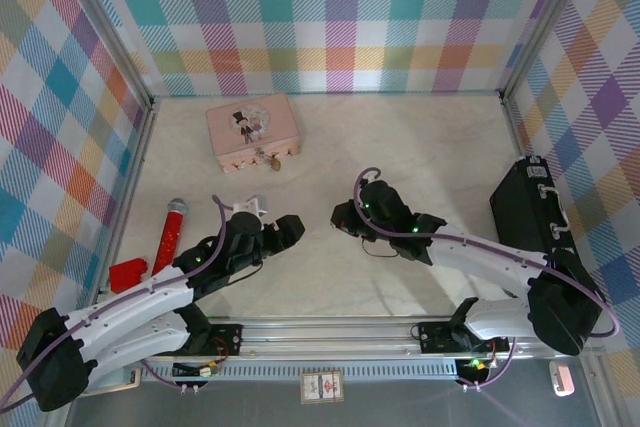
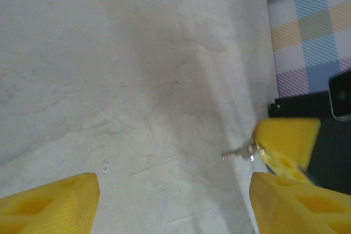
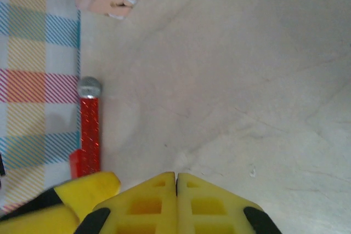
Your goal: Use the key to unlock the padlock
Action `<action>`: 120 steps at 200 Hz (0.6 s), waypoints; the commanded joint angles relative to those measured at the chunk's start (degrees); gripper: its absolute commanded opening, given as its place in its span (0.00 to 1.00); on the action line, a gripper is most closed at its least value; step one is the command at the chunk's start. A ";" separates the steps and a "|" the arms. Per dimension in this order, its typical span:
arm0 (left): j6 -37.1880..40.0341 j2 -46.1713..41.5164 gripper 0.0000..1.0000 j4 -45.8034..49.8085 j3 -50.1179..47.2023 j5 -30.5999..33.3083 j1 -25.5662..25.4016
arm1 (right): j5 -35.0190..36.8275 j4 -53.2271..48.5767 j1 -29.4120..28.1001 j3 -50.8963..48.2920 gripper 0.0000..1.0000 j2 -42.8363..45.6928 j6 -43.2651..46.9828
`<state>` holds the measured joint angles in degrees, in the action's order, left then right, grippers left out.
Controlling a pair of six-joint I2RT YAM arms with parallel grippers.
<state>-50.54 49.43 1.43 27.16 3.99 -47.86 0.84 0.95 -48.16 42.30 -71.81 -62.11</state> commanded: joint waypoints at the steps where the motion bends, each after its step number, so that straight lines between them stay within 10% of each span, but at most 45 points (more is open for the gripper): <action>1: 18.88 -1.79 0.72 -4.27 1.41 1.52 -3.01 | -1.07 5.26 0.87 1.31 0.00 2.58 -3.68; 82: 53.28 2.07 0.59 -32.80 -6.33 2.32 -8.83 | -5.45 11.04 -0.54 5.21 0.00 3.34 -10.32; 120: 58.93 4.97 0.35 -35.49 -5.41 3.93 -8.75 | -5.83 11.09 -1.50 5.15 0.00 4.60 -11.29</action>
<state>0.71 53.08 -28.64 20.16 6.24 -56.18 -3.81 9.54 -49.08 45.76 -69.04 -71.66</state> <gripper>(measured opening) 0.408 0.063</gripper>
